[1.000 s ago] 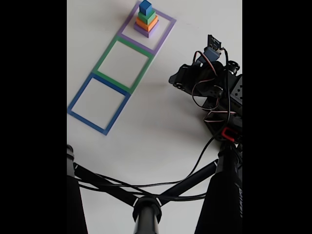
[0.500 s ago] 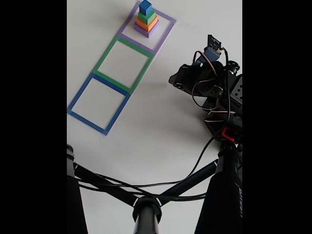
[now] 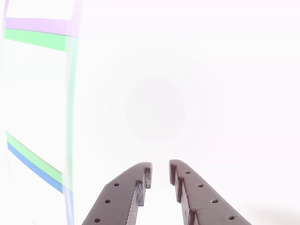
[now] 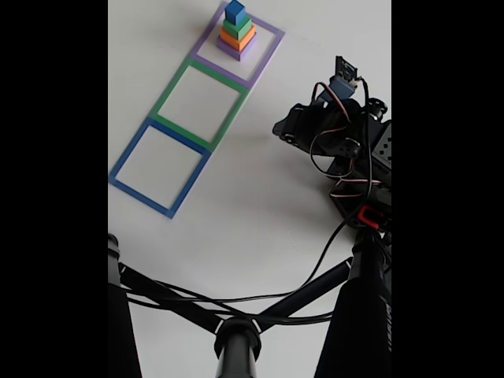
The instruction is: Tower of hanoi
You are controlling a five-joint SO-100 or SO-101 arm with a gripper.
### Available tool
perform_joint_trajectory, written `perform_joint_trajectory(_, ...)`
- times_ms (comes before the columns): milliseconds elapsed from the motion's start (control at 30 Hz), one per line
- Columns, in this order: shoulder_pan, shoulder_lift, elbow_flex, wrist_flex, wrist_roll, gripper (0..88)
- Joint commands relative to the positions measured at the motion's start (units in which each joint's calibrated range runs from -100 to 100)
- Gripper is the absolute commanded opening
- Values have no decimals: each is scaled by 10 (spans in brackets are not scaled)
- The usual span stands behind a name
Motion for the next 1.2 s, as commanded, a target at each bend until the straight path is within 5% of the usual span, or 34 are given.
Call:
perform_joint_trajectory(0,1,-6,-3,1,-9,8)
perform_joint_trajectory(433,2,-6,-3,1,-16,1)
perform_joint_trajectory(633,-48,-6,-3,2,77,1)
perform_joint_trajectory(1167,-71,116,-127,-14,143,0)
